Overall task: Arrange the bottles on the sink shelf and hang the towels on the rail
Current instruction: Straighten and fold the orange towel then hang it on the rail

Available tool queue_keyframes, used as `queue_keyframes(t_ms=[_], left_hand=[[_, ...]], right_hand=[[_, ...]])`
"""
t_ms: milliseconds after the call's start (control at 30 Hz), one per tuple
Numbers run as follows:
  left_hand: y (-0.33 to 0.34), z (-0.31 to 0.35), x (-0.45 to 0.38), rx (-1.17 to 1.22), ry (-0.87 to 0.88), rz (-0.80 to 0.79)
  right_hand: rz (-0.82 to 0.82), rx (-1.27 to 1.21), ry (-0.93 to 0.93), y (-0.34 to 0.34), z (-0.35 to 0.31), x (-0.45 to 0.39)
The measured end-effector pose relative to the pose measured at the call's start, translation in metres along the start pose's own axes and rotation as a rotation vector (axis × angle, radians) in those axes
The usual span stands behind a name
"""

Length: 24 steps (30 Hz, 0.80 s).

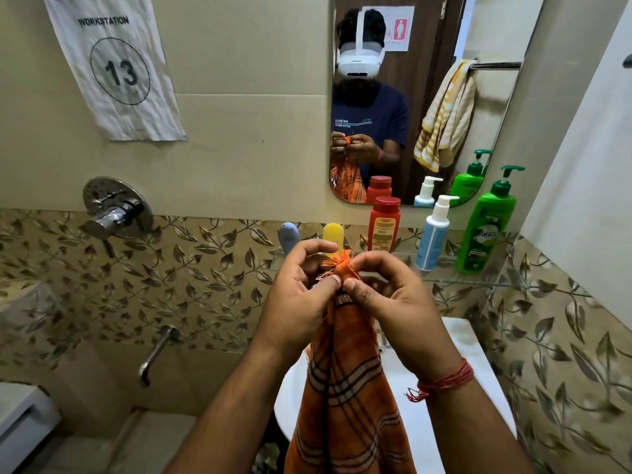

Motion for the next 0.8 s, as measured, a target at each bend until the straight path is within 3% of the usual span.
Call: queue_keyframes(t_ms=[167, 333, 467, 633, 800], left_hand=[[0.002, 0.0, -0.004, -0.067, 0.023, -0.042], [0.012, 0.001, -0.01, -0.204, 0.014, -0.147], [0.015, 0.002, -0.012, -0.078, 0.003, -0.15], [0.017, 0.008, -0.016, -0.015, 0.039, -0.123], [0.009, 0.015, -0.024, -0.017, 0.104, -0.034]], right_hand=[[0.03, 0.195, -0.118, -0.004, -0.008, -0.002], [0.094, 0.607, -0.297, -0.004, -0.034, -0.003], [0.19, 0.728, -0.307, -0.01, -0.045, -0.004], [0.261, 0.597, -0.271, -0.02, -0.043, -0.005], [0.1, 0.28, -0.226, -0.014, -0.009, 0.0]])
Point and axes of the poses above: each hand's wrist, its own x-axis away from the middle knuckle, its own y-axis out of the palm, z = x × y, the point moved 8 cm from there along -x, towards the middle knuckle, and after that the axes turned 14 degrees about x, right-handed, at the moved point
